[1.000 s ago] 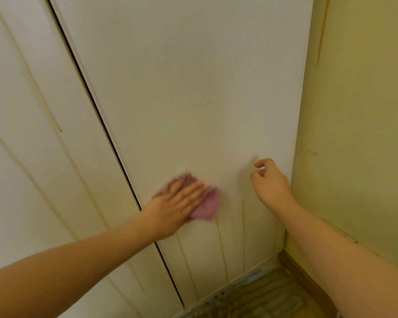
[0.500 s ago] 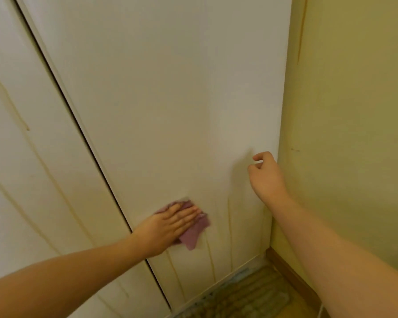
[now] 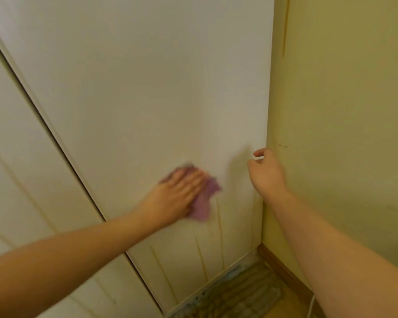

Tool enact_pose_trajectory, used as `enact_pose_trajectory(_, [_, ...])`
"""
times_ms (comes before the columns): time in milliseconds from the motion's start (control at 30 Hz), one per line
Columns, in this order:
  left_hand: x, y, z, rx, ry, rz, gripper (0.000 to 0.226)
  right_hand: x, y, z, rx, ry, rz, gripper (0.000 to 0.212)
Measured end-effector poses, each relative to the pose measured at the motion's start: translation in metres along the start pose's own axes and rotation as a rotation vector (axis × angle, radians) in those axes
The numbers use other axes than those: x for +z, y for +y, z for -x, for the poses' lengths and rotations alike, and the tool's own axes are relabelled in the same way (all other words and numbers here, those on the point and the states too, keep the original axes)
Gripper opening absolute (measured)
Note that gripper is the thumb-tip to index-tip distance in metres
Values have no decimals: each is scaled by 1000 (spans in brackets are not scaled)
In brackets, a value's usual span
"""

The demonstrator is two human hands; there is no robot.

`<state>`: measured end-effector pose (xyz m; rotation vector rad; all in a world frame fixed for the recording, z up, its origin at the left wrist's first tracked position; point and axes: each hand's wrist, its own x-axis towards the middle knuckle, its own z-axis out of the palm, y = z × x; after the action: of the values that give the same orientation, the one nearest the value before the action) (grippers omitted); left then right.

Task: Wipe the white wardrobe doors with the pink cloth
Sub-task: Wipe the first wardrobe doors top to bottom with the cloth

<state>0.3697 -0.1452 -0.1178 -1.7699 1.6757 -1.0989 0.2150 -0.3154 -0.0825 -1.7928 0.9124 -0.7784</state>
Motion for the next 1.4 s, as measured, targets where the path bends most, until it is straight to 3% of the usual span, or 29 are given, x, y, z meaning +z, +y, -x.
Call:
enact_pose_trajectory(100, [-6, -12, -23, -102, -26, -41, 63, -6, 2, -2, 29, 27, -37, 30])
enact_pose_trajectory(233, [36, 62, -2, 200, -341, -45, 65, -9, 4, -4, 55, 62, -27, 31])
enact_pose_trajectory(267, [44, 74, 7, 259, -354, -37, 68, -8, 4, -2, 60, 52, -28, 31])
enact_pose_trajectory(333, [42, 75, 1, 268, -281, -60, 72, -10, 3, -1, 28, 26, -7, 31])
enact_pose_trajectory(433, [17, 38, -39, 108, -58, -25, 56, -16, 1, -7, 31, 61, -15, 31])
enact_pose_trajectory(533, [22, 37, -65, 24, -99, -48, 59, -20, 9, -12, 88, 117, -10, 29])
enact_pose_trajectory(600, [35, 70, -53, 138, -247, -43, 60, -21, 14, -12, 101, 131, -11, 28])
enact_pose_trajectory(700, [75, 117, -4, 456, -403, -24, 67, -22, 13, -14, 79, 106, -36, 26])
enact_pose_trajectory(767, [68, 110, 4, 505, -495, -40, 77, -22, 13, -16, 72, 103, -60, 27])
enact_pose_trajectory(800, [58, 97, -7, 459, -444, -61, 74, -22, 13, -17, 82, 106, -68, 27])
enact_pose_trajectory(867, [41, 65, -47, 287, -128, -23, 58, -24, 14, -20, 117, 126, -73, 28])
enact_pose_trajectory(933, [31, 38, -89, 120, -34, -24, 60, -27, 17, -21, 145, 154, -61, 26])
enact_pose_trajectory(1000, [22, 40, -104, 13, -17, -47, 58, -28, 17, -19, 150, 165, -50, 26])
enact_pose_trajectory(1033, [24, 53, -99, 25, -94, -18, 58, -28, 17, -18, 149, 162, -49, 27])
enact_pose_trajectory(1133, [49, 103, -47, 338, -357, 58, 63, -28, 15, -18, 125, 133, -47, 28])
enact_pose_trajectory(1167, [50, 104, -40, 374, -370, 62, 63, -28, 14, -19, 115, 127, -50, 27])
enact_pose_trajectory(1300, [33, 63, -94, 226, -79, -5, 58, -34, 21, -26, 185, 206, -134, 24])
enact_pose_trajectory(1400, [10, 39, -157, 17, -39, 12, 58, -35, 28, -31, 237, 279, -241, 13])
